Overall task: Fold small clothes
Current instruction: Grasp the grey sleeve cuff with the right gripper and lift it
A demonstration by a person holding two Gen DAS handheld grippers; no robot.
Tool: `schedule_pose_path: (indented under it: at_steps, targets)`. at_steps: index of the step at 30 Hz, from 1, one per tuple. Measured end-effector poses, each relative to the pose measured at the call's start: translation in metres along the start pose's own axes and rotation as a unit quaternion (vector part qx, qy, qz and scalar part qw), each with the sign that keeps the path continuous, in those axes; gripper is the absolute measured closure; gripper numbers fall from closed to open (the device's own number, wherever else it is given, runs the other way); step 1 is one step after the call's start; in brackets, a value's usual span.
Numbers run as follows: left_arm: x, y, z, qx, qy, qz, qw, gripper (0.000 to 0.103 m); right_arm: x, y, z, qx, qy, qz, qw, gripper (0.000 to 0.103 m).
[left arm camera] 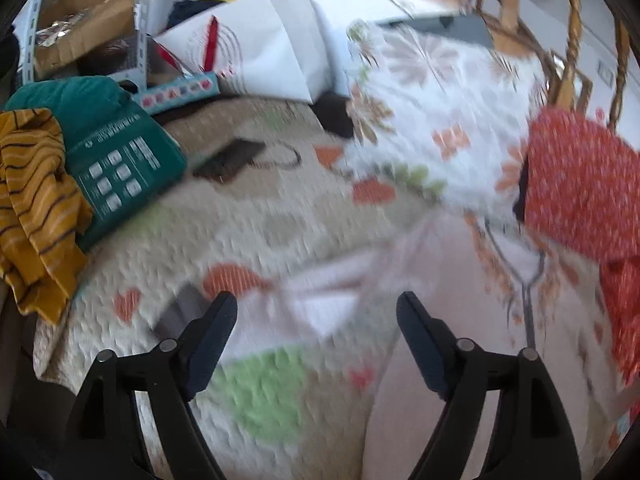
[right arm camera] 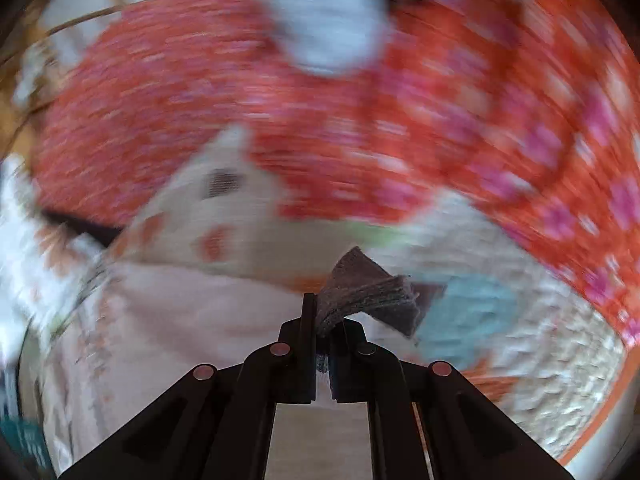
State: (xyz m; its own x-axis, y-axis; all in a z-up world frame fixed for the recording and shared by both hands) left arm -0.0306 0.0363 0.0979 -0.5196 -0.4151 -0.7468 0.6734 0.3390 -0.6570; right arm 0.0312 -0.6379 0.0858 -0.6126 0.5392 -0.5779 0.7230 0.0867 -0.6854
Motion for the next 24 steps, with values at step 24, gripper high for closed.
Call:
schedule_pose_path:
  at_steps: [24]
  targets:
    - [-0.024,0.072,-0.109,0.046,-0.211,-0.098,0.9714,0.021,0.185,0.189,-0.433,-0.098,-0.343,-0.179,0.917,0.095]
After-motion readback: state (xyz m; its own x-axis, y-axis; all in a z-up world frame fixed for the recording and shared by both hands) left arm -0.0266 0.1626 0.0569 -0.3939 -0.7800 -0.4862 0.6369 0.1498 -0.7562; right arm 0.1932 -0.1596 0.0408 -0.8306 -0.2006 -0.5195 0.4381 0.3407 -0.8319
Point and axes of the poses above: each gripper's, at about its wrist camera, not at the fingertips, and y roughly the way its jaws point, z to its right, x to its underside, the point moved 2 cm from there along y, roughly the way its jaws point, and after that the axes turned 6 degrees about -x, right-handed, at the moved point
